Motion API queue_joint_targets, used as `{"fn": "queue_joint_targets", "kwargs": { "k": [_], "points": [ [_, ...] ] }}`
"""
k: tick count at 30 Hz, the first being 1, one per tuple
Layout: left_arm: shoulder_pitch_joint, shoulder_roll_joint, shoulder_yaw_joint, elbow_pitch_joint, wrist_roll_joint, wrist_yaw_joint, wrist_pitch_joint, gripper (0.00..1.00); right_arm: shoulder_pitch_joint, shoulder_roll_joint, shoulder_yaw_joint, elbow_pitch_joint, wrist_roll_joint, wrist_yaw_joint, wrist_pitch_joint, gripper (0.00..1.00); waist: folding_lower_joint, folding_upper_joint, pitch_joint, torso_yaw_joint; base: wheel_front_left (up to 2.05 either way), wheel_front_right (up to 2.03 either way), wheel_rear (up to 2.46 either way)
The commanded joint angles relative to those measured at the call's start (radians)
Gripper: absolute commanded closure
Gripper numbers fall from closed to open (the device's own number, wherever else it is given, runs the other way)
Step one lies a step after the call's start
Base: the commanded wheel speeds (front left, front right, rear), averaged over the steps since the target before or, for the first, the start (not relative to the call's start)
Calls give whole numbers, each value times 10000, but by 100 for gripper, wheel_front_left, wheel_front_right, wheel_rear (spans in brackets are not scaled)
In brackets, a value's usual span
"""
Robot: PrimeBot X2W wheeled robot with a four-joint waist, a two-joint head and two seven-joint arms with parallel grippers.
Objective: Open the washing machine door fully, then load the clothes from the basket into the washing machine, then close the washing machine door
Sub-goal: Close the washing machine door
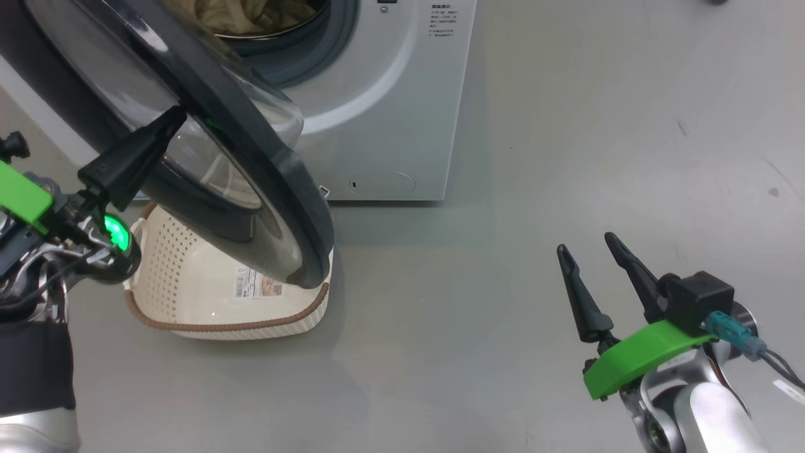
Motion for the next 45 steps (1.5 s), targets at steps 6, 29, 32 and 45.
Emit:
{"fn": "queue_joint_targets", "kwargs": {
  "k": [6,29,32,45],
  "points": [
    [-1137,27,282,388,340,-484,-549,100,-647,-44,346,-235,196,14,-265,0,0,0,205,-493,0,0,0],
    [-3011,-441,433,2777,1795,-1175,-3601,100,-990,-43,511,152,581,14,-663,0,0,0,433,-1764,0,0,0],
    [-3104,-428,419,2919,1847,-1176,-3882,100,-1008,-43,548,190,612,14,-692,0,0,0,443,-1843,0,0,0],
    [-2635,-446,84,3145,1775,-1178,-4211,100,-1038,-43,304,360,808,14,-789,0,0,0,447,-1612,0,0,0]
  ]
}}
